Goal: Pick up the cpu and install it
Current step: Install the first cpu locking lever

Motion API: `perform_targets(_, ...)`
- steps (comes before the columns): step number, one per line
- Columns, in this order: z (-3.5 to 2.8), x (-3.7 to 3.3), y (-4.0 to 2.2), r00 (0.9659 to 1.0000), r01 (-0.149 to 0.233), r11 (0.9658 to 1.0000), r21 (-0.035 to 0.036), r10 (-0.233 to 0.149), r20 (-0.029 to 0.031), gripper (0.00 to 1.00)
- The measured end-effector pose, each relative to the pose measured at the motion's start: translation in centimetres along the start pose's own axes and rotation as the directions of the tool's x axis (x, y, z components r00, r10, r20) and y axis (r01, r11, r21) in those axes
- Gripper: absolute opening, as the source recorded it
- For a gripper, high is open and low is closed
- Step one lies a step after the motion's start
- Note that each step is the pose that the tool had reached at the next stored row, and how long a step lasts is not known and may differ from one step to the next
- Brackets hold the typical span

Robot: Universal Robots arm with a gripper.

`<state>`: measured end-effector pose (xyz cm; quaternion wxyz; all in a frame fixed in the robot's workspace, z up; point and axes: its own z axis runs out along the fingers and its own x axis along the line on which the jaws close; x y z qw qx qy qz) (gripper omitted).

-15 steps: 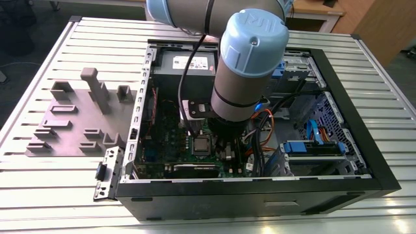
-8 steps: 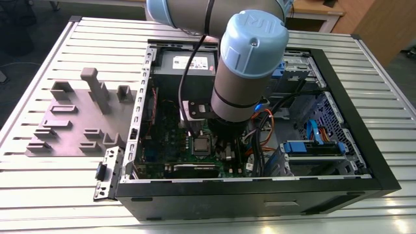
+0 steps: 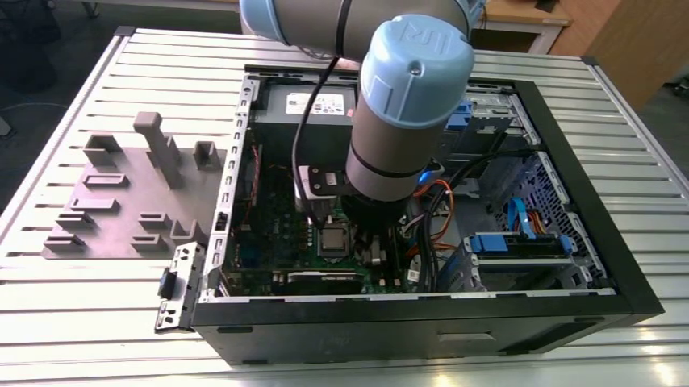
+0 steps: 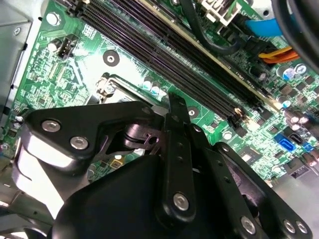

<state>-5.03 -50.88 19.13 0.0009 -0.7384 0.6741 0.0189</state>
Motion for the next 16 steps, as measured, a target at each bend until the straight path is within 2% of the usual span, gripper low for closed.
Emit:
perform_targets(6,-1.06,-0.02,0.03,1.0,0.0,1.0,0.0002,0.0,0.004,0.11)
perform_targets(16,-1.24,-0.03,0.03,1.0,0.0,1.0,0.0002,0.0,0.004,0.11)
